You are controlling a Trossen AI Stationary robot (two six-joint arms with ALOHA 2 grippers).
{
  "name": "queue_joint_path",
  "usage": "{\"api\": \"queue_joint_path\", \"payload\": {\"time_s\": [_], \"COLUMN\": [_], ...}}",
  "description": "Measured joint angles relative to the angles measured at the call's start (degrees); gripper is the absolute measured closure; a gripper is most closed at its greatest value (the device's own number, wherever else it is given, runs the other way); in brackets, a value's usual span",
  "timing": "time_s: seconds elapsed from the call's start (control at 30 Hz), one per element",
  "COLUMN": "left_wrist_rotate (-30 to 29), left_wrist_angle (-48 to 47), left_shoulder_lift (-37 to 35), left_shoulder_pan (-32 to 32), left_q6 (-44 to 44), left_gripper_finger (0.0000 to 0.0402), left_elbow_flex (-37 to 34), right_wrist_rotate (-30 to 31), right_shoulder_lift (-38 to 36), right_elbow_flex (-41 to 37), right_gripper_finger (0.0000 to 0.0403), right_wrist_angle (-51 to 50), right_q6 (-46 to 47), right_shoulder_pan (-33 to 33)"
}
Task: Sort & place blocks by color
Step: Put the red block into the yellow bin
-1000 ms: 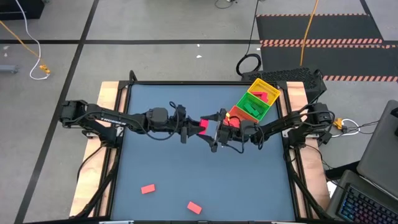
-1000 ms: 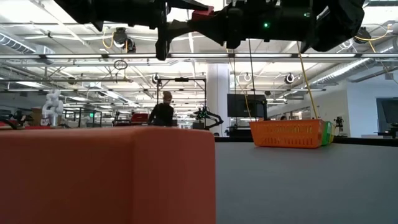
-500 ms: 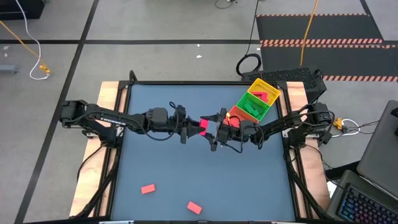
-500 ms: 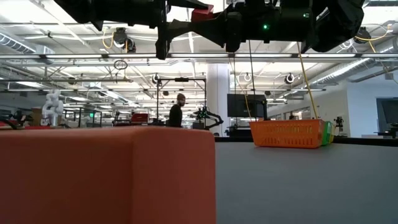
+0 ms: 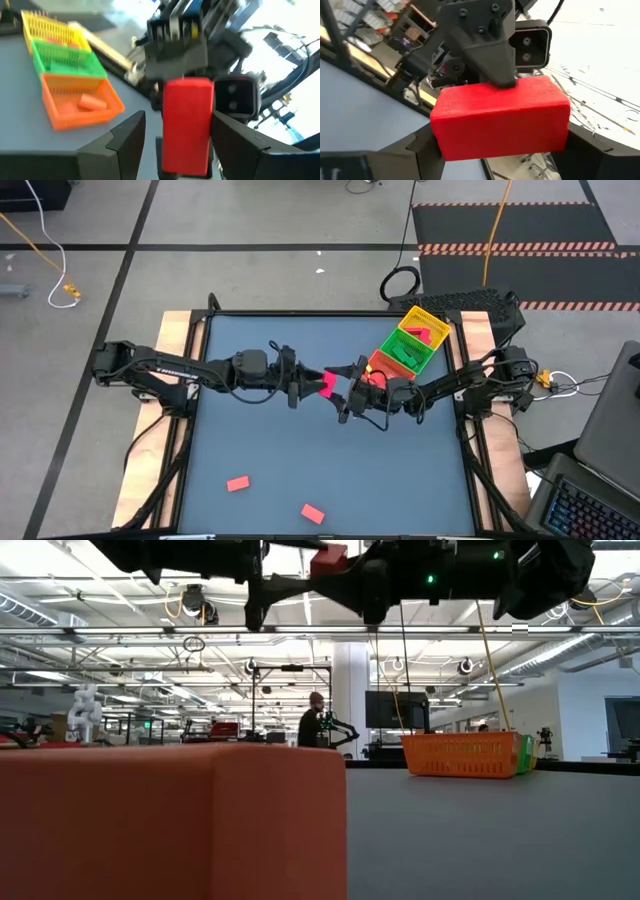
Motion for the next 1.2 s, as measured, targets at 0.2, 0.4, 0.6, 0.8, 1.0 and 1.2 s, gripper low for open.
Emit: {"api": "queue_joint_path", "payload": {"time_s": [0.2, 0.4, 0.6, 0.8, 1.0, 1.2], "left_wrist_rotate": [-0.55, -3.55, -7.31, -7.89, -13.05, -15.26], "left_wrist_angle": [-4.29, -12.49, -13.10, -13.52, -17.28, -20.25], "left_shoulder_lift": [-4.28, -9.50, -9.37, -8.04, -8.05, -8.09], "left_shoulder_pan": [0.84, -0.45, -4.52, -8.35, -12.72, -15.14], "left_q6": [3.13, 8.12, 12.46, 13.17, 13.39, 13.74], "left_gripper_finger": [0.0177, 0.0176, 0.0176, 0.0176, 0.0176, 0.0176], "left_elbow_flex": [0.04, -0.11, 0.00, -0.04, -0.04, -0.04], "right_wrist_rotate": [6.64, 21.36, 23.08, 23.87, 33.88, 31.88], "right_shoulder_lift": [-1.24, -3.26, -5.05, -5.16, -5.87, -9.21], "right_elbow_flex": [0.00, 0.00, 0.00, 0.00, 0.00, 0.00], "right_gripper_finger": [0.0125, 0.0125, 0.0125, 0.0125, 0.0125, 0.0125], "right_wrist_angle": [-0.02, -1.57, -10.56, -21.18, -38.33, -55.52], "right_q6": [-0.87, -1.00, 7.66, 20.42, 35.24, 51.88], "right_shoulder_pan": [1.01, -2.13, -12.46, -25.72, -36.58, -41.40]}}
